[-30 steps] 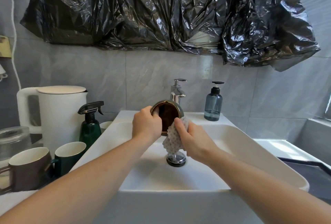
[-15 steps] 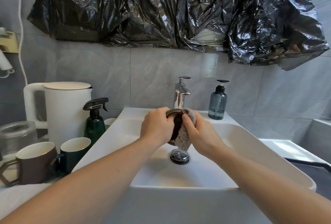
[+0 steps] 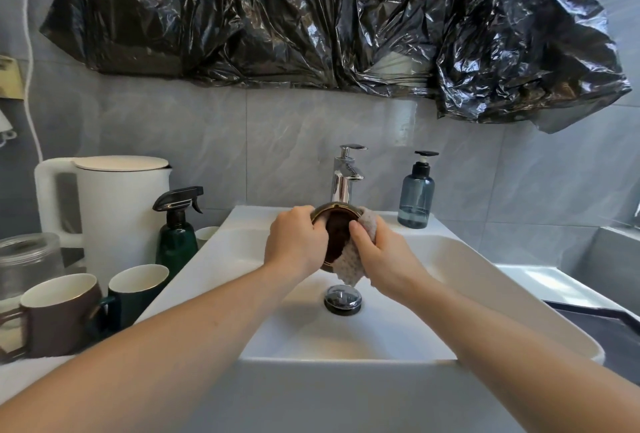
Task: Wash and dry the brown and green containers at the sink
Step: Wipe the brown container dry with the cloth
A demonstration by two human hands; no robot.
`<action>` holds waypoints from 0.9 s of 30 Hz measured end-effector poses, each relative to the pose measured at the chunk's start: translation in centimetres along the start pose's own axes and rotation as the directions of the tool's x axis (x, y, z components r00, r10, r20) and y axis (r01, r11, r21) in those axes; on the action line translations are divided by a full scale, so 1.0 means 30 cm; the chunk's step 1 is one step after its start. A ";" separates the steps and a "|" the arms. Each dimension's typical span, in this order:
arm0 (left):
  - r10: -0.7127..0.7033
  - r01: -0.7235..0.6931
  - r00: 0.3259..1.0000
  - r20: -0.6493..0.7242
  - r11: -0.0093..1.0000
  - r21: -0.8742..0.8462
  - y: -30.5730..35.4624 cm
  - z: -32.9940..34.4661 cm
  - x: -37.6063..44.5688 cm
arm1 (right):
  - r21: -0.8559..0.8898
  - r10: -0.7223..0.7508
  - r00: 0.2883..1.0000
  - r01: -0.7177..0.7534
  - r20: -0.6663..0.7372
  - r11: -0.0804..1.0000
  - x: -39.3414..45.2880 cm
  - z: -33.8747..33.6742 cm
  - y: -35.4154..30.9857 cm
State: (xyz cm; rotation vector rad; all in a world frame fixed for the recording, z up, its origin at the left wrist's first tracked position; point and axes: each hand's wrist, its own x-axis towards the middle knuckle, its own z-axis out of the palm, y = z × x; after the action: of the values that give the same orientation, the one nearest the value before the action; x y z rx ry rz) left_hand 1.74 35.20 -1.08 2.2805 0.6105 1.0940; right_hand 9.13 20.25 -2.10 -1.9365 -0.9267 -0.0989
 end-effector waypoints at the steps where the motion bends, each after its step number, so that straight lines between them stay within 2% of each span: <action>1: -0.021 0.020 1.000 -0.022 1.000 -0.013 -0.005 -0.007 0.004 | 0.038 0.058 0.996 -0.061 0.074 0.997 -0.004 0.003 0.001; 3: -0.049 0.048 0.998 -0.024 0.998 -0.047 -0.014 -0.012 0.009 | 0.099 0.098 0.979 -0.117 0.177 0.988 -0.013 0.002 0.000; 5: -0.071 0.073 0.997 0.024 0.993 -0.090 -0.021 -0.009 0.010 | 0.104 0.088 0.980 -0.108 0.177 0.989 -0.013 -0.001 0.004; 8: -0.087 0.098 0.991 0.105 0.989 -0.107 -0.012 -0.006 0.002 | 0.021 0.052 0.998 -0.053 0.040 0.998 0.002 -0.007 0.008; 14: 0.076 -0.079 0.995 0.061 0.995 0.053 0.025 -0.012 -0.015 | -0.164 -0.037 0.990 0.015 -0.135 0.986 0.005 -0.021 0.002; 16: 0.061 -0.065 0.996 0.062 0.996 0.063 0.011 -0.011 -0.006 | -0.205 -0.057 0.985 0.023 -0.163 0.979 0.002 -0.027 -0.003; 19: 0.017 -0.018 1.000 0.023 0.999 0.036 0.002 -0.014 0.002 | -0.166 -0.063 0.977 0.029 -0.202 0.986 -0.001 -0.027 -0.022; 21: -0.024 0.024 0.999 -0.027 1.000 -0.005 0.001 -0.018 0.006 | -0.078 -0.043 0.989 0.032 -0.144 0.996 -0.005 -0.016 -0.029; 25: -0.108 0.102 0.990 -0.087 0.992 -0.074 -0.010 -0.037 0.025 | 0.031 0.076 0.989 -0.081 0.129 0.996 -0.028 0.008 -0.025; 27: -0.111 0.108 0.993 -0.032 0.992 -0.071 -0.015 -0.032 0.024 | 0.046 0.059 0.991 -0.065 0.122 0.997 -0.030 0.006 -0.022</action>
State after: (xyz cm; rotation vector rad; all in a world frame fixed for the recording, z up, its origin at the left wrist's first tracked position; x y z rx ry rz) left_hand 1.28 36.23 -0.46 2.1462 0.6927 1.0876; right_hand 8.02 20.06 -2.08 -1.9400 -0.9375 0.0776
